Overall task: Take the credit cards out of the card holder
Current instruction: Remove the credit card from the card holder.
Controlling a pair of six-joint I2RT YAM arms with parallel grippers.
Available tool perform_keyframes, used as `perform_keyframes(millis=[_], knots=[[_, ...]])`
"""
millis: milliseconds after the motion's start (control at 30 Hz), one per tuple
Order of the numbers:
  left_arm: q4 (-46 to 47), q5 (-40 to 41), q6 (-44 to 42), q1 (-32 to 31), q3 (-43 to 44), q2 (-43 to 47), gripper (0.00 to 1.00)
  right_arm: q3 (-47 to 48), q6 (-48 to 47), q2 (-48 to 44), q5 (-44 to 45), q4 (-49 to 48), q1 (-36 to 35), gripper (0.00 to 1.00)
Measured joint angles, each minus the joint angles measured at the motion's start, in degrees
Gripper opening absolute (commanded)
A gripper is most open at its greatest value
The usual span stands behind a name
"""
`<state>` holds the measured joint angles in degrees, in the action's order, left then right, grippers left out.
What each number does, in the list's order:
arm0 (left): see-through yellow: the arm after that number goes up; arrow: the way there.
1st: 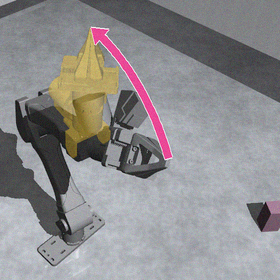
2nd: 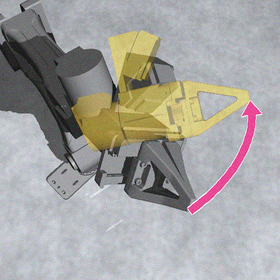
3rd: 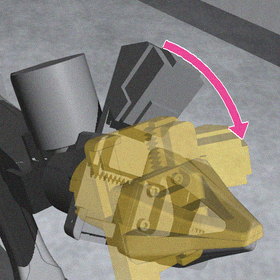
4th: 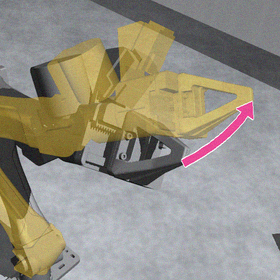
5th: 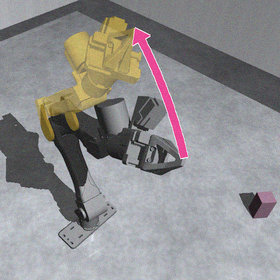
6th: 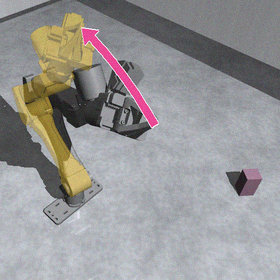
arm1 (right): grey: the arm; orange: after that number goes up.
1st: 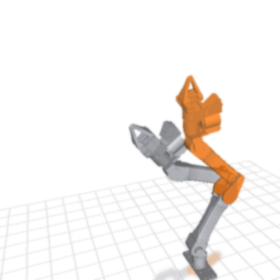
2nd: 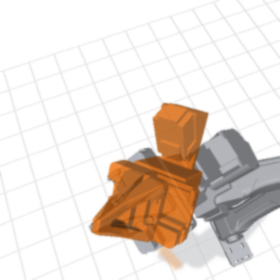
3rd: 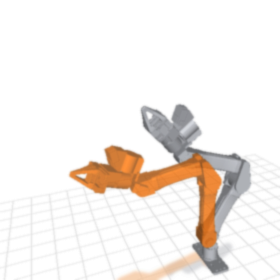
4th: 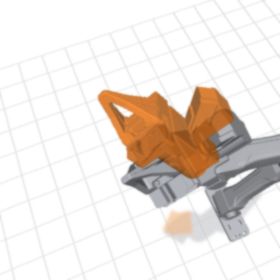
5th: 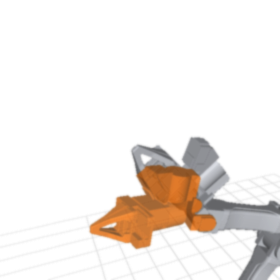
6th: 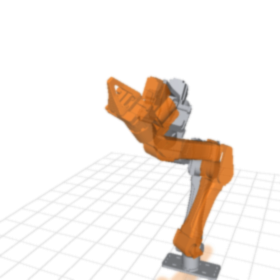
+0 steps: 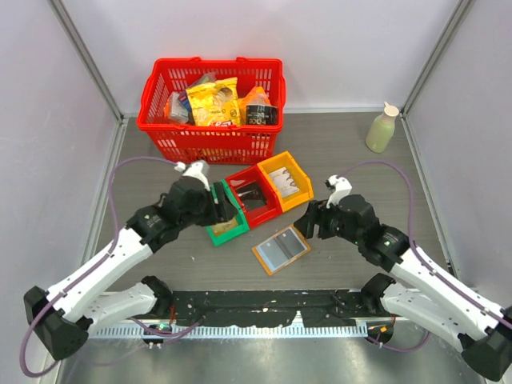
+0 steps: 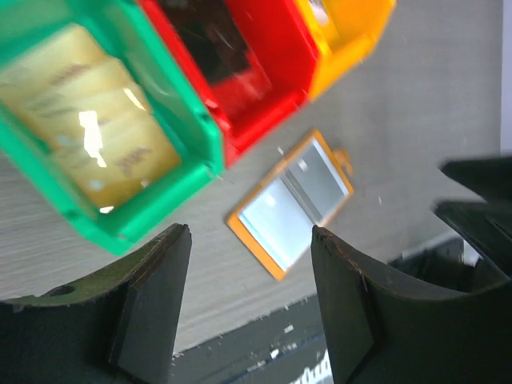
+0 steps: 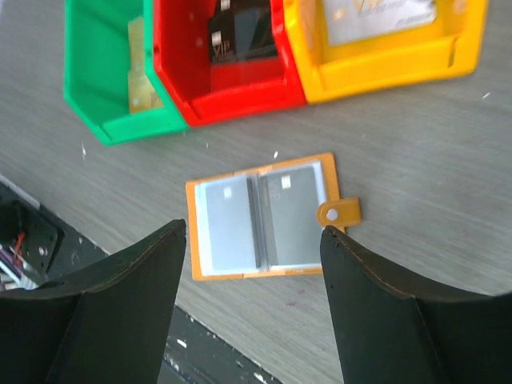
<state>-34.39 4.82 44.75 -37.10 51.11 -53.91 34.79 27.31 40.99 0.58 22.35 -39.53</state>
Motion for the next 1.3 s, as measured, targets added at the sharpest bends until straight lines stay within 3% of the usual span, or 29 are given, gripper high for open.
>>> perform_keyframes(millis=[200,367,733,867,1300], knots=[[4.31,1.95,3.41,-15.23,-0.04,-7.02,0.55,0.07,-1.11,10.43,-6.86,-0.61,-0.02,0.58],[9.94,3.23,5.6,-20.72,-0.33,-16.65,0.43,-1.07,-1.75,17.03,-9.94,-3.54,-0.11,0.52],[16.55,2.6,7.28,-22.8,-0.39,-37.24,0.31,-2.25,-3.08,28.85,-10.03,-7.52,-0.11,0.53],[16.22,2.99,7.23,-22.8,-0.39,-38.25,0.26,-2.93,-3.08,31.43,-10.14,-8.48,-0.39,0.53],[9.77,11.19,5.92,-23.26,-0.33,-37.35,0.25,-2.43,-0.68,32.28,-8.5,-7.74,-9.53,0.46]])
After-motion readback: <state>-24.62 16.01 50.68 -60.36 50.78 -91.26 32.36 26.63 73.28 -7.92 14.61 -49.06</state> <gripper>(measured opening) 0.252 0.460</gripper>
